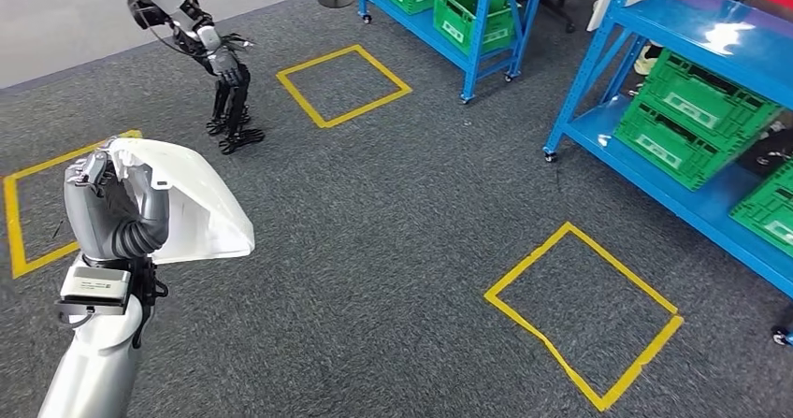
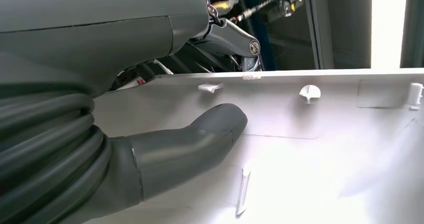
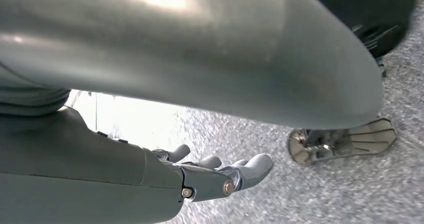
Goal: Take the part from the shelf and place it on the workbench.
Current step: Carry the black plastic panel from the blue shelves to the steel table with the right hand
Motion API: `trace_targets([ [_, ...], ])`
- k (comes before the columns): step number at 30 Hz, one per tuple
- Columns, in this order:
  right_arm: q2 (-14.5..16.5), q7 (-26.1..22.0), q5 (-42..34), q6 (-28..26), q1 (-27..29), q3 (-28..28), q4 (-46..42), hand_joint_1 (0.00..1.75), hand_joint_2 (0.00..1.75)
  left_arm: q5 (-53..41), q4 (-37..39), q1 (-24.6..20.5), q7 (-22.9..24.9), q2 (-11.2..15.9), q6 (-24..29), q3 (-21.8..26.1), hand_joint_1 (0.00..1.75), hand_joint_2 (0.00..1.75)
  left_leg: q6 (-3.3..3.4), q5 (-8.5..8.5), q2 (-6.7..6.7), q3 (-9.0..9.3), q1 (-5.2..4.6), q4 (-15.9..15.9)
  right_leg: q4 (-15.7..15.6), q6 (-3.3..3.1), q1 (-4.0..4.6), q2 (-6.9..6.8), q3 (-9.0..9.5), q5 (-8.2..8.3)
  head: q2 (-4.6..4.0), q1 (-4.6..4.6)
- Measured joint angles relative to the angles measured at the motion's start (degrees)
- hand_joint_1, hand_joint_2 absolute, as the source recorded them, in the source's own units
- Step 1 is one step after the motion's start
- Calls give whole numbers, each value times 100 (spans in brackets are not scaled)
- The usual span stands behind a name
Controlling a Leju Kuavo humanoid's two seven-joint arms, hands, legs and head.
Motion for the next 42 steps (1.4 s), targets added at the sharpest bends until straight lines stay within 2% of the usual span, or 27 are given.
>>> trace_targets([
  [2, -8, 30, 2, 12, -10, 1, 0, 0, 0, -4, -44, 26, 8, -6, -6, 38, 175, 175, -74, 20, -126, -40, -1, 7, -345, -43, 10, 111, 151, 73, 0, 1],
  [4, -6, 76, 1, 19, -32, 1, 0, 0, 0, -14, -82, 73, 23, -8, -32, 76, 175, 175, -164, 62, -238, -76, 4, -32, -375, -107, 22, -10, 153, 98, 0, 2],
  [5, -3, 94, 2, 19, -40, 1, 0, 0, 0, -22, -102, 96, 30, -8, -46, 95, 175, 175, -194, 59, -200, -99, 4, -23, -401, -152, 17, -78, 160, 122, 0, -1],
  [7, 4, 107, 2, 16, -41, 1, 0, 0, 0, -48, -139, 112, 40, -9, -64, 137, 175, 175, -234, -134, 87, -256, -8, 276, -454, -238, -5, -223, 167, 162, 0, -26],
  [9, 6, 109, 2, 26, -28, 1, 0, 0, 0, -68, -153, 129, 52, -14, -74, 156, 175, 175, -271, -529, 401, -578, -7, 1008, -463, -280, 11, -370, 159, 164, 0, -54],
  [11, 7, 110, 1, 43, -12, 1, 0, 0, 0, -77, -155, 176, 63, -17, -82, 170, 175, 175, -306, -731, 483, -800, 10, 1558, -461, -286, 21, -531, 152, 160, 0, -57],
  [12, 7, 109, 0, 52, -9, 1, 0, 0, 0, -79, -161, 198, 68, -17, -84, 183, 175, 175, -315, -678, 503, -762, 17, 1536, -459, -282, 22, -610, 152, 157, 0, -57],
  [13, 10, 107, -1, 61, -10, 1, 0, 0, 0, -80, -173, 214, 72, -15, -87, 198, 175, 175, -319, -533, 546, -598, 24, 1272, -456, -274, 21, -687, 157, 151, 0, -58],
  [15, 15, 99, -4, 74, -14, 1, 0, 0, 0, -79, -207, 230, 76, -8, -104, 225, 175, 175, -290, -237, 828, -126, 21, 469, -441, -233, 36, -825, 180, 124, 0, -58],
  [17, 16, 93, -15, 72, -17, 1, 0, 0, 0, -69, -231, 244, 65, 0, -125, 242, 175, 175, -212, -129, 1054, 124, 3, 25, -423, -165, 68, -937, 211, 89, 0, -46],
  [18, 16, 91, -21, 67, -21, 1, 0, 0, 0, -63, -233, 253, 57, 4, -133, 248, 175, 175, -163, -138, 1053, 115, -9, 6, -423, -129, 79, -999, 227, 78, 0, -38],
  [20, 19, 82, -29, 58, -38, -1, 0, 0, 0, -56, -240, 266, 45, 12, -146, 257, 175, 175, -85, -104, 879, 103, -7, -28, -416, -47, 63, -1073, 270, 41, 0, -23],
  [22, 19, 72, -37, 56, -37, -1, 0, 0, 0, -55, -243, 246, 43, 15, -153, 261, 175, 175, -9, -59, 723, 107, 16, -66, -171, 20, 29, -795, 193, -152, 0, -8],
  [24, 19, 67, -40, 66, -17, -1, 0, 0, 0, -47, -234, 223, 42, 14, -157, 261, 175, 175, 35, -29, 570, 81, 23, -73, 527, 45, 17, -404, -138, -529, 0, 17],
  [25, 19, 65, -36, 77, -5, -1, 0, 0, 0, -40, -227, 223, 40, 12, -159, 261, 175, 175, 44, -22, 483, 64, 19, -69, 913, 45, 21, -317, -336, -681, 0, 26],
  [26, 19, 63, -29, 88, 7, -1, 0, 0, 0, -29, -218, 232, 36, 10, -159, 261, 175, 175, 47, -18, 389, 53, 15, -61, 1168, 38, 25, -278, -478, -737, 0, 28],
  [27, 19, 61, -19, 101, 18, -1, 0, 0, 0, -19, -213, 242, 28, 8, -156, 261, 175, 175, 48, -16, 296, 47, 13, -51, 1213, 24, 30, -262, -525, -672, 0, 28],
  [28, 17, 59, -9, 110, 25, -1, 0, 0, 0, -7, -209, 251, 16, 7, -151, 261, 175, 175, 45, -15, 206, 45, 12, -41, 1018, 3, 31, -242, -457, -495, 0, 29],
  [29, 13, 57, -1, 119, 28, -1, 0, 0, 0, 4, -207, 257, 2, 7, -143, 262, 175, 175, 38, -15, 119, 46, 12, -30, 636, -23, 32, -193, -297, -250, 0, 30],
  [31, -13, 59, 23, 140, 30, -1, 2, 0, 0, 29, -205, 265, -24, 8, -123, 263, 175, 175, -5, -9, -24, 26, 14, -14, -113, -69, 35, 9, 16, 83, 0, 32],
  [33, -32, 68, 56, 157, 24, -1, 4, 0, 0, 52, -200, 277, -40, 12, -109, 266, 175, 175, -83, 18, -138, -13, 31, -24, -388, -97, 57, 94, 116, 149, 0, 36],
  [34, -31, 77, 77, 160, 19, 1, 4, 0, 0, 58, -198, 283, -49, 18, -105, 270, 175, 175, -127, 38, -200, -26, 41, -43, -408, -116, 69, 28, 117, 169, 0, 40],
  [35, -31, 89, 92, 160, 16, 2, 4, 0, 0, 61, -197, 289, -58, 27, -96, 280, 175, 175, -159, 49, -221, -38, 48, -53, -437, -149, 62, -38, 131, 190, 0, 40],
  [37, -32, 109, 116, 155, 19, 5, 4, 0, 0, 73, -193, 291, -75, 59, -67, 305, 175, 175, -197, -63, -1, -130, 31, 115, -520, -227, 42, -177, 169, 237, 0, 17],
  [39, -33, 136, 138, 150, 28, 5, 4, 0, 0, 103, -184, 290, -94, 78, -35, 319, 175, 175, -217, -402, 349, -414, 19, 723, -560, -281, 44, -317, 182, 253, 0, -17],
  [41, -33, 167, 165, 149, 35, 7, 4, 0, 0, 141, -167, 304, -113, 79, -13, 318, 175, 175, -254, -678, 465, -723, 38, 1399, -557, -297, 54, -472, 174, 247, 0, -29],
  [42, -33, 177, 173, 150, 39, 7, 4, 0, 0, 155, -157, 315, -120, 79, -3, 317, 175, 175, -272, -681, 486, -761, 49, 1510, -553, -295, 57, -553, 172, 242, 0, -30],
])
